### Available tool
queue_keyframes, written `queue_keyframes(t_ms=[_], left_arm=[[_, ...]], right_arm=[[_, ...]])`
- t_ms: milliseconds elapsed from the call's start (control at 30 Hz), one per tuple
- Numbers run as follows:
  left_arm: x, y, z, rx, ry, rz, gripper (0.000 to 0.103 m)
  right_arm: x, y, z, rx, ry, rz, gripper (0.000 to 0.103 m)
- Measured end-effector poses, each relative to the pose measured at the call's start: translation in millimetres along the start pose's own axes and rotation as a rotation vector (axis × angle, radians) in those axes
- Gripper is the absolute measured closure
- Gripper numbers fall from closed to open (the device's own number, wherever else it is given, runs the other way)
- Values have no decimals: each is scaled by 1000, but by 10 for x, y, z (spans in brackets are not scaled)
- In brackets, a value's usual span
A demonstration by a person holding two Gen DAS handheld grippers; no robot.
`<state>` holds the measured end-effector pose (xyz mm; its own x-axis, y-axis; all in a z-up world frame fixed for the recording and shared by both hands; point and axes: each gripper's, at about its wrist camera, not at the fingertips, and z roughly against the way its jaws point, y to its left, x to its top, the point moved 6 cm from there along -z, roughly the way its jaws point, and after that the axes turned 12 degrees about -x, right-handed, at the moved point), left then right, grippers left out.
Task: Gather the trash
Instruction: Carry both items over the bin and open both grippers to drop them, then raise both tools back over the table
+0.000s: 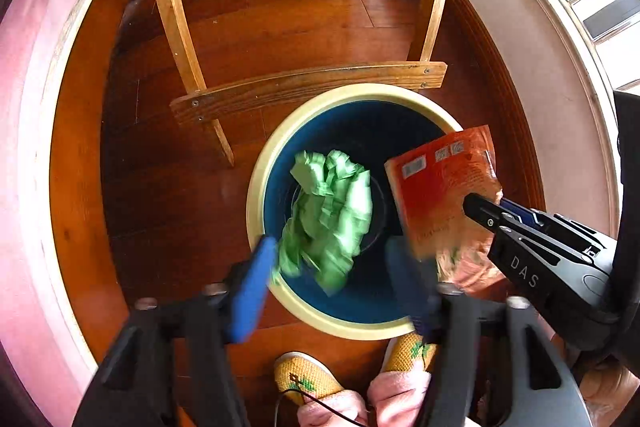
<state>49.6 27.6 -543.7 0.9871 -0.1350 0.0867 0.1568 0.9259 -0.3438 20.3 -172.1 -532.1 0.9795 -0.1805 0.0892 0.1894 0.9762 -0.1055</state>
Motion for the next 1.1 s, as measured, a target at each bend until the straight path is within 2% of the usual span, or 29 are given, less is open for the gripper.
queue_keyframes(t_ms=[33, 67, 233, 367, 533, 700, 900, 1100], left_arm=[[32, 15, 3, -4, -4, 4, 14], [31, 21, 25, -1, -16, 5, 14], [44, -31, 298, 26, -54, -5, 14], [23, -138, 762, 44, -101, -5, 14], [-19, -327, 1564, 73, -111, -22, 14], [4, -547, 2533, 71, -158, -42, 14], [111, -834, 3739, 49, -295, -96, 14], [279, -1157, 4733, 6, -419, -168, 14]], right_arm=[[2, -17, 10, 3, -4, -6, 53], [26, -26, -16, 9, -11, -13, 46], [43, -64, 235, 15, -17, -28, 46], [26, -62, 765, 15, -47, -11, 46], [18, -74, 1720, 56, -111, 15, 46], [31, -56, 2838, 81, -197, 55, 46], [102, -37, 4034, 82, -283, 58, 46], [254, -54, 5018, 112, -391, 33, 46]])
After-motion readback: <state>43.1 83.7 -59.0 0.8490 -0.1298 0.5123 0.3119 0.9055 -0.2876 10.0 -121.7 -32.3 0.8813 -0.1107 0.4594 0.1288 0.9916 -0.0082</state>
